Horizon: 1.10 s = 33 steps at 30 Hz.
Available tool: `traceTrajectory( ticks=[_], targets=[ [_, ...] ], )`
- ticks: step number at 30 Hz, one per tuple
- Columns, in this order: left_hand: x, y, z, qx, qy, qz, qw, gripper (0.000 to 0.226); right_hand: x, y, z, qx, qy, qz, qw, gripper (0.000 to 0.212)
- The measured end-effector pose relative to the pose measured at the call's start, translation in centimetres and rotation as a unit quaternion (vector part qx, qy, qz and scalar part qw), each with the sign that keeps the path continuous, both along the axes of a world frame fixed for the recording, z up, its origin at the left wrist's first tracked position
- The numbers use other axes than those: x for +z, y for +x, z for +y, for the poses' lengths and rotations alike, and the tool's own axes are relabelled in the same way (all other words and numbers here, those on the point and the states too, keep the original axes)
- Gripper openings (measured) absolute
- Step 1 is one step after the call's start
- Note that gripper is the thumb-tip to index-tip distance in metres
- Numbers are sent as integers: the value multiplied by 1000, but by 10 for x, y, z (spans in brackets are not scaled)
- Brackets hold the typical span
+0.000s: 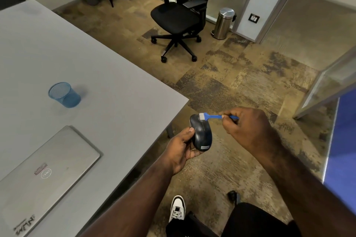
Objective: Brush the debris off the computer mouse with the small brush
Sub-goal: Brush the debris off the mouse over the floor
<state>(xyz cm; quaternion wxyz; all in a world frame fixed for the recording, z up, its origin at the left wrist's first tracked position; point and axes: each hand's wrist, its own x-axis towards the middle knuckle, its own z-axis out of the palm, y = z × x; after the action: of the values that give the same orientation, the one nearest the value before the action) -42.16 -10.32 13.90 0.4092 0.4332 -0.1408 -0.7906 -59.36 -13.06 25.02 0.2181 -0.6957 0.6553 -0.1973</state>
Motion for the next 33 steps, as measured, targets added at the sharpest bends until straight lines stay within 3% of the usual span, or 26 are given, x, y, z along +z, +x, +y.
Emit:
traceTrajectory(
  ticks=[4, 8, 14, 20, 25, 27, 33],
  targets=[
    [1, 1, 2, -7, -6, 9, 1000, 30, -6, 8, 1, 30, 32, 27, 999, 18],
    [1, 1, 5, -12, -4, 19, 1000, 28, -10, 6, -11, -17, 3, 53, 998, 23],
    [3, 1, 4, -21, -14, 19, 1000, 28, -8, 9, -13, -7, 51, -12, 999, 17],
    [3, -1, 5, -43, -24, 4, 999, 29, -13, 3, -20, -50, 36, 31, 998, 21],
    [4, -2, 6, -45, -28, -2, 999, 28, -9, 7, -19, -17, 54, -15, 998, 19],
    [5, -1, 5, -46, -29, -1, 999, 28, -9, 9, -18, 3, 65, -2, 998, 18],
    [5, 1, 6, -40, -22, 3, 999, 28, 0, -4, -23, -62, 41, 61, 995, 21]
  ],
)
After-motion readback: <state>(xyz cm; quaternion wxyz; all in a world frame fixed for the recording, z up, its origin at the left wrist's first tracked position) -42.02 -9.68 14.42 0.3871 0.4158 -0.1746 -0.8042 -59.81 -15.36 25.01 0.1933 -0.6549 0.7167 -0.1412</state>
